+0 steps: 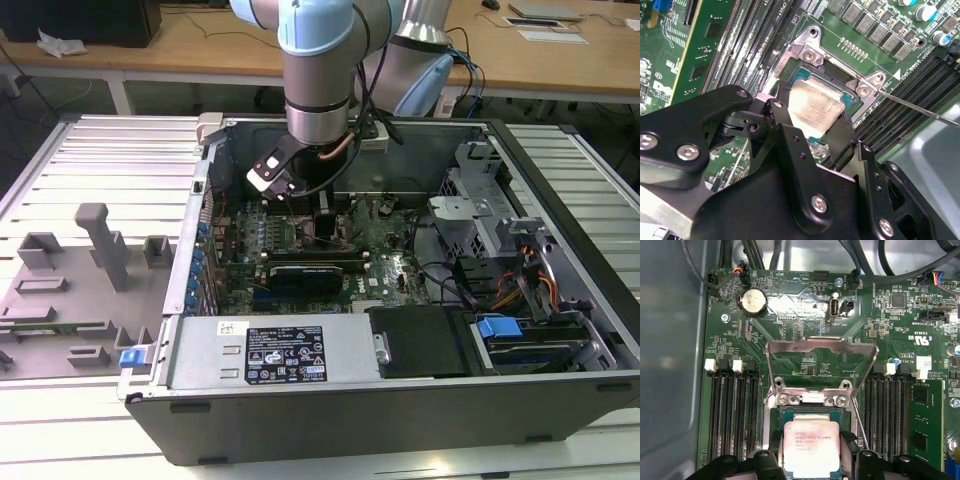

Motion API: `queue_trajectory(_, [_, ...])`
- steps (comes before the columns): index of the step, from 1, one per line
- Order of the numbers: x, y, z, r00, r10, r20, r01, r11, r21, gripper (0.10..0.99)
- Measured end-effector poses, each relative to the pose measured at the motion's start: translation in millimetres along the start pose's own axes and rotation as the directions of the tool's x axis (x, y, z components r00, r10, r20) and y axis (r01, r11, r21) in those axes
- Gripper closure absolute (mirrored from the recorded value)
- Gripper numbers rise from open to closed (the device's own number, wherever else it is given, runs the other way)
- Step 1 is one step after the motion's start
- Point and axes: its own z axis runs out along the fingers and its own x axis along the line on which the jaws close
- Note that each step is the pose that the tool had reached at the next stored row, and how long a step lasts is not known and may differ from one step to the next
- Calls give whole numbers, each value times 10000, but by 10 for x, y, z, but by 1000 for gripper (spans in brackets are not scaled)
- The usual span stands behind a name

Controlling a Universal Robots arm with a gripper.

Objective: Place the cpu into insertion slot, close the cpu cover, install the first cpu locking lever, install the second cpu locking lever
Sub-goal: 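Place the cpu into insertion slot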

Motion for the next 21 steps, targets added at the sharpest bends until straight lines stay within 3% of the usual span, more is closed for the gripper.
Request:
queue_trajectory(12, [14,1,6,10000,99,4,-99,10000,0,533])
queue_trajectory(13, [14,1,6,10000,100,4,-100,10000,0,471])
queue_trajectory(15, [14,1,1,9999,100,9,-100,10000,3,471])
queue_trajectory(18, [14,4,-31,9999,94,103,-94,10000,1,471])
queue_trajectory(19, [14,4,-38,9998,84,206,-84,10000,4,471])
queue_trajectory(21, [16,5,-43,9995,74,315,-74,10000,7,471])
